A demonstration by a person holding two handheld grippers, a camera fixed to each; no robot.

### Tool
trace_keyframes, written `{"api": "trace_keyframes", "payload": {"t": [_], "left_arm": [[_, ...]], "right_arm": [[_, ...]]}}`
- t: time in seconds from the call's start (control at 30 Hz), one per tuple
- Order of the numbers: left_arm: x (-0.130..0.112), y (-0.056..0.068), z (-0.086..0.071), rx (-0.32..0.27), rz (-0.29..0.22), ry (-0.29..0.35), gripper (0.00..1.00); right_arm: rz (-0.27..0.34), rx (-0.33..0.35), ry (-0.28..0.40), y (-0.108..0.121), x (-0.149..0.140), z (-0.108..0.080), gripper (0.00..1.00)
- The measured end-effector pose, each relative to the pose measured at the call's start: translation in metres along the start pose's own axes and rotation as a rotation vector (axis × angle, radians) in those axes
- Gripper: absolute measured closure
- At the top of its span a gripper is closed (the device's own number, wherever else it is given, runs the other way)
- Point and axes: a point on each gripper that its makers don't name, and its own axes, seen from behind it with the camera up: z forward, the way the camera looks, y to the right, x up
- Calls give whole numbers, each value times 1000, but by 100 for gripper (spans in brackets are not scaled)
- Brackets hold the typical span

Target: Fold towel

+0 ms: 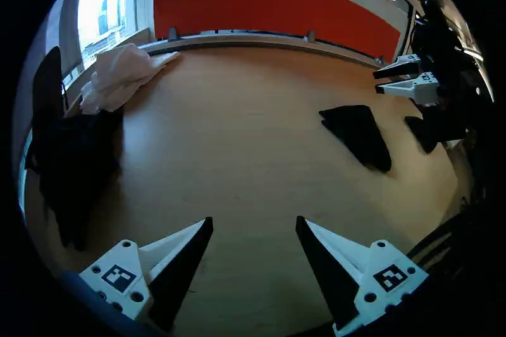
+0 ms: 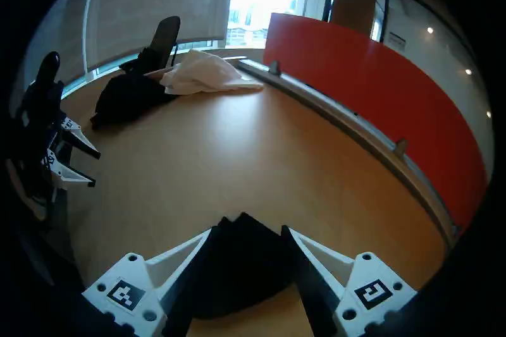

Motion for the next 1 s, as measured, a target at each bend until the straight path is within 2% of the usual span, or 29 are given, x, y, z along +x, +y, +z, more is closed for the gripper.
{"api": "trace_keyframes", "payload": {"t": [0.67,1.0], "left_arm": [[-9,-5,4,7,-16,-15,3],[-12,-9,7,11,-20,-21,3]], "right_arm": [[-12,33,-68,-7,-37,38,25],[-14,31,-97,-5,-49,48,27]]}}
